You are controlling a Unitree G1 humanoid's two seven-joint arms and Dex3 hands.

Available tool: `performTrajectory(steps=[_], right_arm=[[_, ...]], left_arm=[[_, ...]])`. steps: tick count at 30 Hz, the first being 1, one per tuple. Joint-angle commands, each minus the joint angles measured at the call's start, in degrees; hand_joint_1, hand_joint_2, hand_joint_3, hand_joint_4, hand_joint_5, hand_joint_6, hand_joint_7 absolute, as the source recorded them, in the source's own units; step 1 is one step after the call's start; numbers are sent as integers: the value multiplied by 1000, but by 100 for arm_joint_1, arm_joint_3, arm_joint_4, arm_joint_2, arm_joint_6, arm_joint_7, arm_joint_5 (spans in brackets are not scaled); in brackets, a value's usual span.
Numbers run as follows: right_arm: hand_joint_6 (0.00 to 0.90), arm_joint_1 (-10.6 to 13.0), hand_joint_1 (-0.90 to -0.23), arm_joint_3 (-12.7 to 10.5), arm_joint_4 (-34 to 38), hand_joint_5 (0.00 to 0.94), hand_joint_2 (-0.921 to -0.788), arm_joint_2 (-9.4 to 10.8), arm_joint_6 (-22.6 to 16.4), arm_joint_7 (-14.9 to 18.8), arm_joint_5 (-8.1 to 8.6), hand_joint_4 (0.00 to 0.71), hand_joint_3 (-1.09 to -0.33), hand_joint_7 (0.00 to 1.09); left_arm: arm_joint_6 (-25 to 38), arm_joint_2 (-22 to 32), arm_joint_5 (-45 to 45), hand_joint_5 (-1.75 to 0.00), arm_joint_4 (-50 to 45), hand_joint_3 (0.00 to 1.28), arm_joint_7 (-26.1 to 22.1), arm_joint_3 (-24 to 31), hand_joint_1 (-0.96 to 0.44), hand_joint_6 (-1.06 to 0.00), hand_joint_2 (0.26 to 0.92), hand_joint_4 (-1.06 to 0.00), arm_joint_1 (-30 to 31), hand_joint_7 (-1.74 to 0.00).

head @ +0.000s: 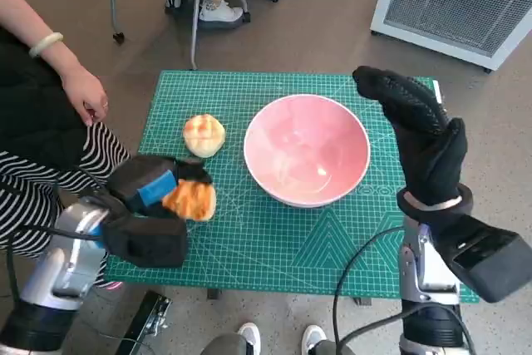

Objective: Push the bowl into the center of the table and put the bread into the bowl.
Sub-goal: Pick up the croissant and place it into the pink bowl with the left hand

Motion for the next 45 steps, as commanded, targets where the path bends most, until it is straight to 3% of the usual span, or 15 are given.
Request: performTrajectory(steps=[1,18,30,39,45], right_arm=[[55,84,-677,-4,92,0,-921,-35,3,-2,-71,149,-691,458],[49,112,-676,-60,125,1,-921,-99,-27,39,28,148,-697,467],[48,150,-674,-103,147,2,-921,-108,-54,76,88,150,-694,468],[58,215,-680,-149,45,8,-921,-107,4,32,95,165,-691,469],[62,313,-680,-177,-59,12,-921,-100,15,-18,51,175,-689,467]], left_arm=[[-83,-26,-201,-1064,-206,22,23,191,2,-636,911,-822,-127,-1104],[323,-539,-601,-1019,-754,22,-74,370,2,-621,912,-832,-1301,-1156],[405,-1494,-380,-1029,-502,13,273,-188,1,-630,913,-840,-2289,-1130],[196,-2027,-321,-1008,962,16,63,-841,1,-620,918,-817,-3154,-1184],[-63,-2339,-354,-1103,2038,28,31,-1131,0,-622,919,-787,-3622,-1124]])
